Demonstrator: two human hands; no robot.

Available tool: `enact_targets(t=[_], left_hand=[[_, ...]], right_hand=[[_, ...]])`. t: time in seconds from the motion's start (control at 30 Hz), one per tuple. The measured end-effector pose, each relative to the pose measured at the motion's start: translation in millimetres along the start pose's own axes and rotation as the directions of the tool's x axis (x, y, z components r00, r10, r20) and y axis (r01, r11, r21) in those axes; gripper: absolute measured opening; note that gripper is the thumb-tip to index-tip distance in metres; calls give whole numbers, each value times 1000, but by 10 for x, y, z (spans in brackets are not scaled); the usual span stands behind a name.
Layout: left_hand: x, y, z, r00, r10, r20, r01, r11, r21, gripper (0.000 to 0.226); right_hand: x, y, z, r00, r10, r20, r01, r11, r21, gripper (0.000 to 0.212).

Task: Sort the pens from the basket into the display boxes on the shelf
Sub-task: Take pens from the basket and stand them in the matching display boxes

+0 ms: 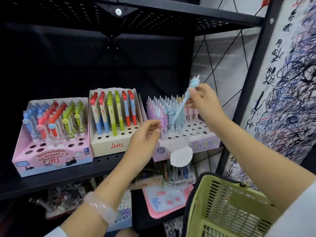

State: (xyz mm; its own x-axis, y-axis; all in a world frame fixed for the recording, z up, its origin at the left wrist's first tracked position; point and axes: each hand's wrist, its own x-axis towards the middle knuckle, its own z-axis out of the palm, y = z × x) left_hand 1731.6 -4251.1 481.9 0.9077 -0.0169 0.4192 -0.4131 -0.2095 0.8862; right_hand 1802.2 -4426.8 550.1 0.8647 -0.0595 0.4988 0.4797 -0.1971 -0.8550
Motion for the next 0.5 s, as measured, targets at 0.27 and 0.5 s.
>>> enact_targets(t=[0.27,0.5], left_hand=[[-81,-195,-209,991,-71,117,48,982,181,27],[-156,-218,-243,979,-112,171,78,978,195,29]], right_hand=[[129,427,-167,1000,7,-2,-8,942,-334,6],[144,404,-114,995,18,101,38,848,-529,14]])
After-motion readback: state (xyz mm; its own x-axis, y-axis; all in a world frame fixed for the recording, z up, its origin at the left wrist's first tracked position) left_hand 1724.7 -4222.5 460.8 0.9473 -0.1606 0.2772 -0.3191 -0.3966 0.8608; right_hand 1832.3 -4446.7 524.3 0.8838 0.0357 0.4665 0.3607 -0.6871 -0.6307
